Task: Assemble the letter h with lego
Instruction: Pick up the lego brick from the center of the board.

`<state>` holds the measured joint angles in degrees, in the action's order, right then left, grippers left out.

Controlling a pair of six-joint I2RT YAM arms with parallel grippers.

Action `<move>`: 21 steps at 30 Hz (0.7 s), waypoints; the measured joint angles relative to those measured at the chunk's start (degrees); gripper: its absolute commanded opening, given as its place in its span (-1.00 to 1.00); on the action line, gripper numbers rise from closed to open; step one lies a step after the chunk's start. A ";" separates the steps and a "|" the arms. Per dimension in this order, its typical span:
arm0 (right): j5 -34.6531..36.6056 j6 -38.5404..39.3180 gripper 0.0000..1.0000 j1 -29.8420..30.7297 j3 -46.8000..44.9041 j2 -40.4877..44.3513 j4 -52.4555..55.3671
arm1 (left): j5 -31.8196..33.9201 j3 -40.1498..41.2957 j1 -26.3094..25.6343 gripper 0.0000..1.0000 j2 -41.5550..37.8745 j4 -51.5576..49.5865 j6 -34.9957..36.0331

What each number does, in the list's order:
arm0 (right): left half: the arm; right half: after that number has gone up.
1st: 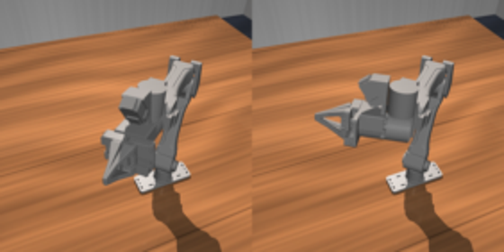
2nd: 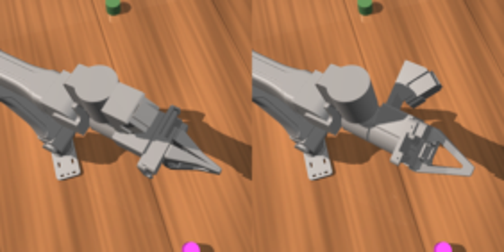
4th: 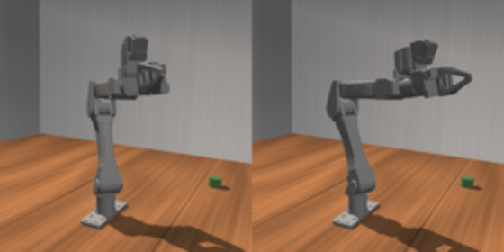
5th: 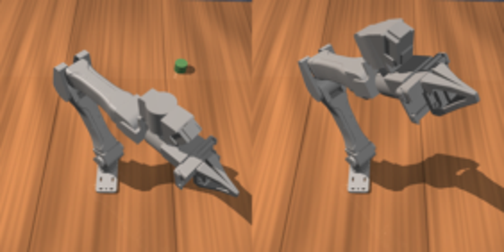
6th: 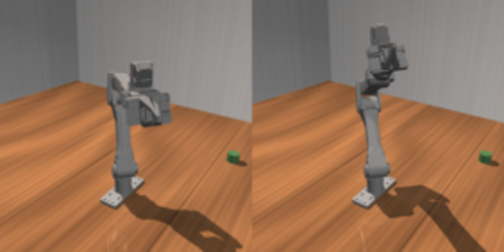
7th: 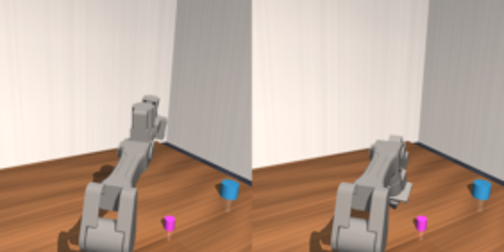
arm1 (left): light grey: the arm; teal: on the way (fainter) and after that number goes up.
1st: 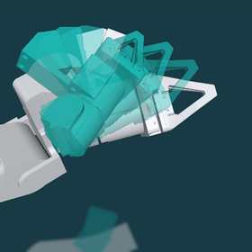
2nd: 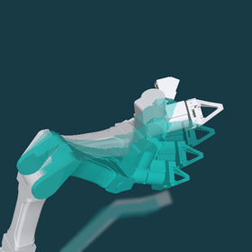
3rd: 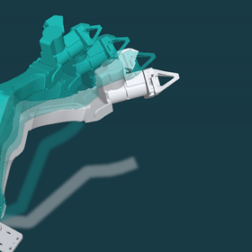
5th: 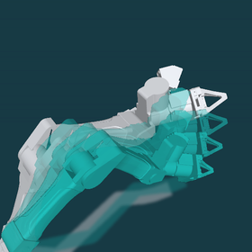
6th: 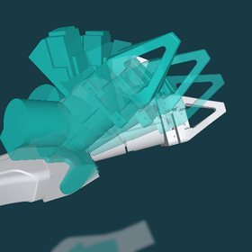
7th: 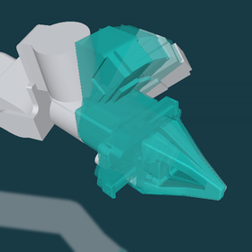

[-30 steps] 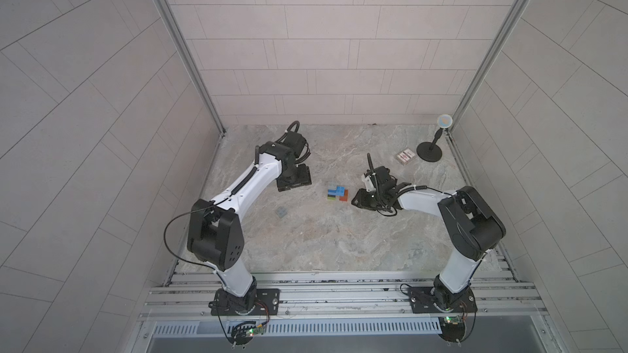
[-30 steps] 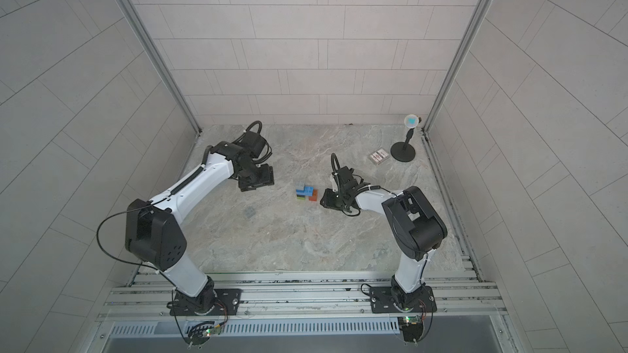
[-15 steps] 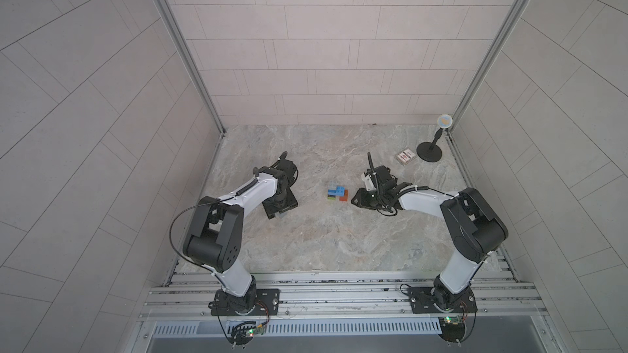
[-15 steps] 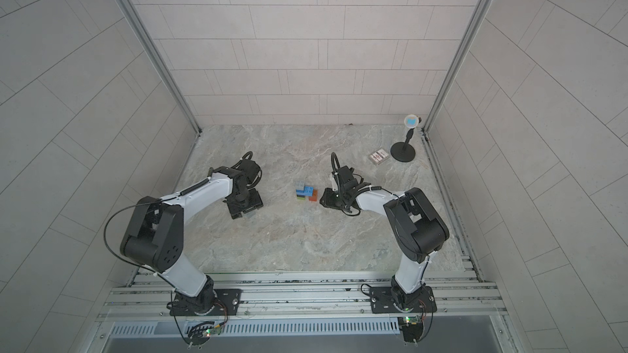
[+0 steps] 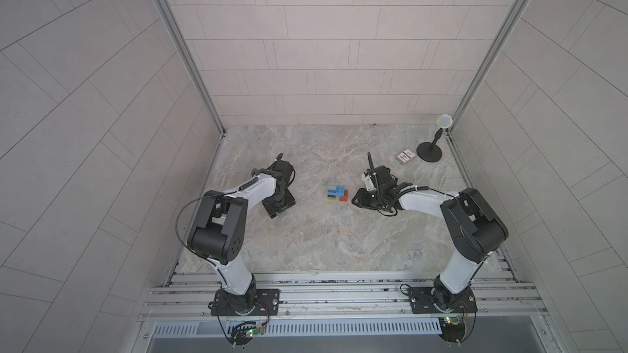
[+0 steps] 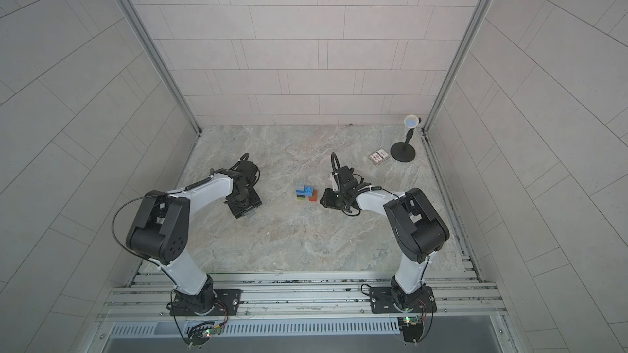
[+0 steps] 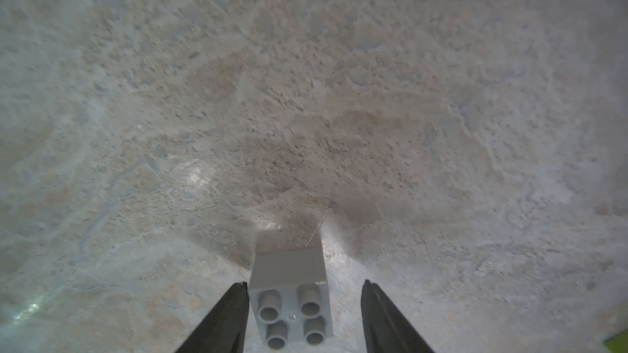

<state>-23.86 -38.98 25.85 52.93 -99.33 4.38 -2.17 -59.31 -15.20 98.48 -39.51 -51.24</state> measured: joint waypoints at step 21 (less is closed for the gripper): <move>0.31 0.44 -0.30 0.02 0.00 0.11 0.20 | -3.74 1.46 0.94 0.19 0.13 1.73 1.33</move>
<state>-23.55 -38.54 25.87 52.93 -99.22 4.58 -5.91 -57.84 -14.26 98.61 -37.78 -49.91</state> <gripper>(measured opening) 0.352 0.592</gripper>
